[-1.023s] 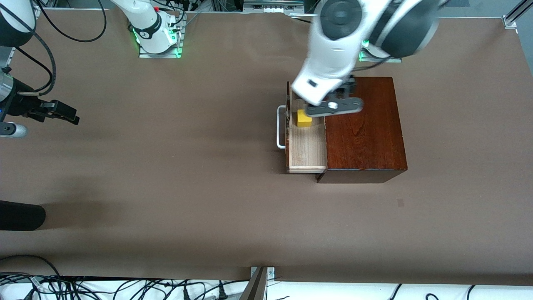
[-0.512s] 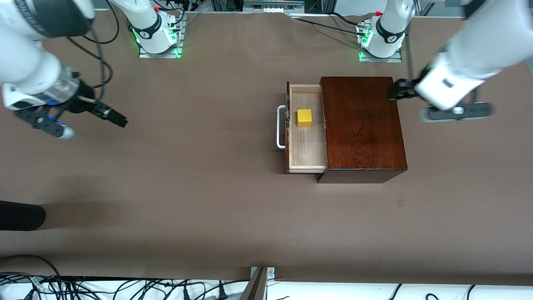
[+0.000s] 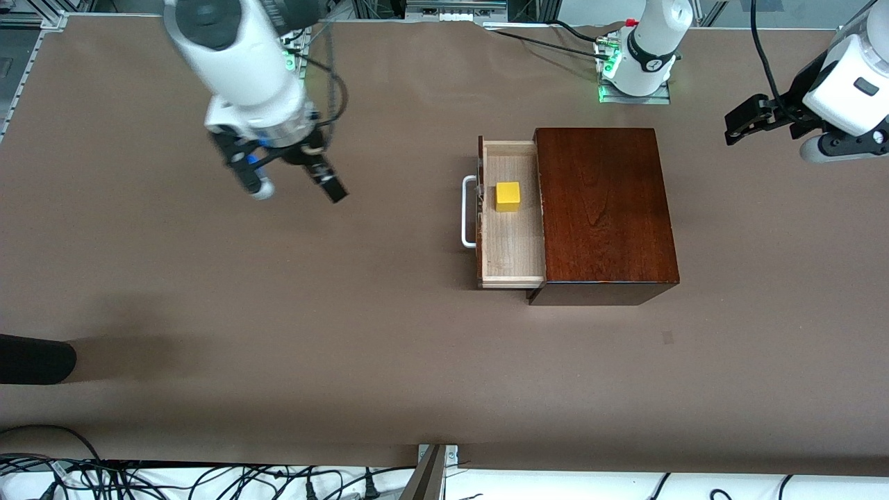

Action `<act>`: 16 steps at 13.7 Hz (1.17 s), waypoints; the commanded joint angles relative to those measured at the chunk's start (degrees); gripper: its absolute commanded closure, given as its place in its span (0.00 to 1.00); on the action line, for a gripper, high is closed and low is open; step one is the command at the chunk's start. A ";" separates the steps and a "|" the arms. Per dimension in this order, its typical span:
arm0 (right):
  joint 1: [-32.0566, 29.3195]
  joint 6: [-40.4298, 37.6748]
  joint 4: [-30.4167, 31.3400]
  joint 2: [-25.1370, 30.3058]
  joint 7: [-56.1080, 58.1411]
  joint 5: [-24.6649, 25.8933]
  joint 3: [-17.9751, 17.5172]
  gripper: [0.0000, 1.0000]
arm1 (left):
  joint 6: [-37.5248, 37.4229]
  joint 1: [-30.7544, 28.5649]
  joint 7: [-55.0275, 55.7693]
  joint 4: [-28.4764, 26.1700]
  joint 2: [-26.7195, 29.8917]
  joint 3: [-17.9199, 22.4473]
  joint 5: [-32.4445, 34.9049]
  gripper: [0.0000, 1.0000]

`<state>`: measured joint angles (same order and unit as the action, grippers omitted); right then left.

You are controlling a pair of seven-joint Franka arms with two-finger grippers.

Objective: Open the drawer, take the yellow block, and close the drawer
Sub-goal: 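Release the handle and move the right gripper over the yellow cube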

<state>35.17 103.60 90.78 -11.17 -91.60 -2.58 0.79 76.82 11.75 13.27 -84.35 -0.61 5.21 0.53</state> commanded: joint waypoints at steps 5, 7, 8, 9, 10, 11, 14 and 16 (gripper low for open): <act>16.40 6.96 -8.04 -11.83 -37.72 -0.15 0.80 0.00 | 7.03 -4.62 -3.86 -9.62 5.35 -0.56 0.35 0.00; 19.83 7.14 -14.90 -18.60 -45.48 0.29 0.88 0.00 | 7.11 -5.95 -4.56 -9.17 5.27 -0.64 -0.43 0.00; 20.72 7.23 -17.46 -21.24 -47.51 0.29 0.88 0.00 | 7.20 -5.95 -4.31 -9.00 4.48 -0.73 -0.62 0.00; 21.34 8.27 -19.66 -23.27 -49.88 0.29 0.88 0.00 | 7.03 -5.95 -3.95 -9.08 4.39 -0.73 -1.75 0.00; 21.86 10.28 -20.64 -24.76 -51.30 0.38 1.06 0.00 | 7.03 -5.95 -4.04 -9.08 4.30 -0.91 -1.67 0.00; 21.87 11.96 -20.82 -25.48 -51.40 0.29 1.06 0.00 | 7.46 -5.95 -4.04 -9.00 4.21 -0.99 -1.76 0.00; 22.22 14.86 -20.82 -27.41 -51.49 0.38 1.15 0.00 | 9.13 -5.33 -4.13 -8.99 4.21 -1.26 -1.15 0.00; 22.22 17.24 -20.82 -28.99 -51.49 0.99 1.41 0.00 | 9.40 -5.33 -4.22 -8.91 3.95 -1.17 -1.23 0.00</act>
<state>56.58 119.45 72.04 -37.95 -141.73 -2.46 1.35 85.55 6.58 10.08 -93.13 3.31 4.15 -0.46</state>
